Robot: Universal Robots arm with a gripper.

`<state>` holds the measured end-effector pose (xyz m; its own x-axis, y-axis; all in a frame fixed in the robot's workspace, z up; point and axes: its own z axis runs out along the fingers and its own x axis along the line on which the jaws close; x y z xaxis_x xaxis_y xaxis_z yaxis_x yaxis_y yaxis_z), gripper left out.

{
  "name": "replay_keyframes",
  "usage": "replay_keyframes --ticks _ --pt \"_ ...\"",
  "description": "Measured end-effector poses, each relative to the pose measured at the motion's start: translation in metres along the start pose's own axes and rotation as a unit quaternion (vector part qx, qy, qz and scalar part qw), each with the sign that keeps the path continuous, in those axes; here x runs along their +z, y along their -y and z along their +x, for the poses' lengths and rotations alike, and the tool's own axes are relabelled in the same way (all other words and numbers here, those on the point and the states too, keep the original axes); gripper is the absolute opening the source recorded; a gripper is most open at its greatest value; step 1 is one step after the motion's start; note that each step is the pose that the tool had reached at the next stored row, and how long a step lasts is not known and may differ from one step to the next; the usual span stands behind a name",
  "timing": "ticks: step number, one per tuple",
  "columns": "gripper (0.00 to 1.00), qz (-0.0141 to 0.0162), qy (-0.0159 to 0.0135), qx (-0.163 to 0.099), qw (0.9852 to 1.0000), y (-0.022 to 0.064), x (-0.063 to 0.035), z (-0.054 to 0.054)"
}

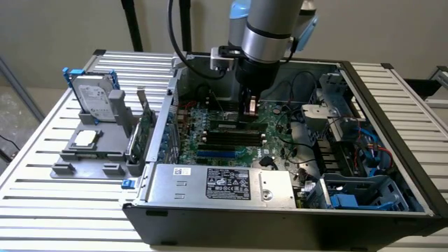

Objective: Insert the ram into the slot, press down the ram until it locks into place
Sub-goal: 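Insert the ram into the slot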

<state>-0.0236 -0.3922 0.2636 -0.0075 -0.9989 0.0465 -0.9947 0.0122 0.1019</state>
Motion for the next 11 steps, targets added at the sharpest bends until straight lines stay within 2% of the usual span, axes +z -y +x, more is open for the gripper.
replay_keyframes --ticks 2,8,11 --pt "0.14 -0.0002 0.0013 -0.003 1.0 0.0002 0.0016 0.0" --pt "0.14 0.0003 0.0094 -0.012 0.9999 0.0009 0.0083 0.001" --pt "0.14 0.0002 0.0099 -0.012 0.9999 0.0004 0.0137 0.001"
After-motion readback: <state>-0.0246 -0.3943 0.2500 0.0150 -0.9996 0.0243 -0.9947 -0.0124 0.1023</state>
